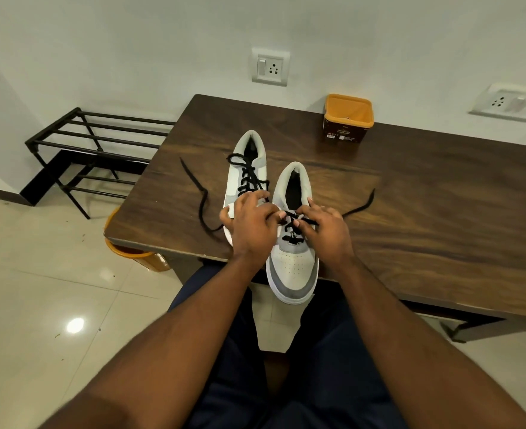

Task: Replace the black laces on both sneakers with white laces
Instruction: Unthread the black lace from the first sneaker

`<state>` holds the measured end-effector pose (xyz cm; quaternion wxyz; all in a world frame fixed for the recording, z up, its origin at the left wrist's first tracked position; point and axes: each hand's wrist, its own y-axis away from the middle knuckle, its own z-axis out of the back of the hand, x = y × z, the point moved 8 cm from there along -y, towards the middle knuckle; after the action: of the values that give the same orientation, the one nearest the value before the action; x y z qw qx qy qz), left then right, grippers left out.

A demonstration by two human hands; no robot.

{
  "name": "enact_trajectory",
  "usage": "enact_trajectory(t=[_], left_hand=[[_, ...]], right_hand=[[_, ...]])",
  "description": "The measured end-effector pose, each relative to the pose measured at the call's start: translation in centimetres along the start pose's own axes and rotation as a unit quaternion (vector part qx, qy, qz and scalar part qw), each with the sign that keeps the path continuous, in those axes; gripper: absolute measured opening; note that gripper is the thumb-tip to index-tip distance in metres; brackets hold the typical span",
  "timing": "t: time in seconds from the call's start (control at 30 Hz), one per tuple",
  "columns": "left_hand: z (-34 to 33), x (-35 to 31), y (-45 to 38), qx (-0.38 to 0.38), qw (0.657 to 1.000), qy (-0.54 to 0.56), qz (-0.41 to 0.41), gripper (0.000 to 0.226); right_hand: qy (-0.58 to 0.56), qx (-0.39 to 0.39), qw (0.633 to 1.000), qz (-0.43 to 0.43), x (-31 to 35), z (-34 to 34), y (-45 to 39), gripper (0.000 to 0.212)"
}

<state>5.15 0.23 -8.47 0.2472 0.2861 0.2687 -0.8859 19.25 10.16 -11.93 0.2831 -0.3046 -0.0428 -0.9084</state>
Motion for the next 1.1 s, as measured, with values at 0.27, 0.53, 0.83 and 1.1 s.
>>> enact_trajectory(t=[0.27,0.53,0.83,1.1], left_hand=[[1.4,2.9,0.7,0.008,0.986,0.032,0.165,0.051],[-1.6,0.4,-0.8,0.096,0.990,0.046,0.089,0.013],[3.3,7.7,1.0,-0.158,0.920,0.127,0.336,0.025],[-2.1,-2.7,-1.3,0.173,0.978,-0.071,-0.089,0.019]], right_hand=[[-0.041,0.001,0.999,-0.026,0.0,-0.6,0.6,0.036],[-0.055,-0.012,0.997,-0.044,-0.1,-0.6,1.3,0.044],[-0.042,-0.020,0.998,-0.043,-0.1,0.5,0.9,0.025],[-0.020,0.010,0.999,-0.040,1.3,1.4,1.5,0.031]])
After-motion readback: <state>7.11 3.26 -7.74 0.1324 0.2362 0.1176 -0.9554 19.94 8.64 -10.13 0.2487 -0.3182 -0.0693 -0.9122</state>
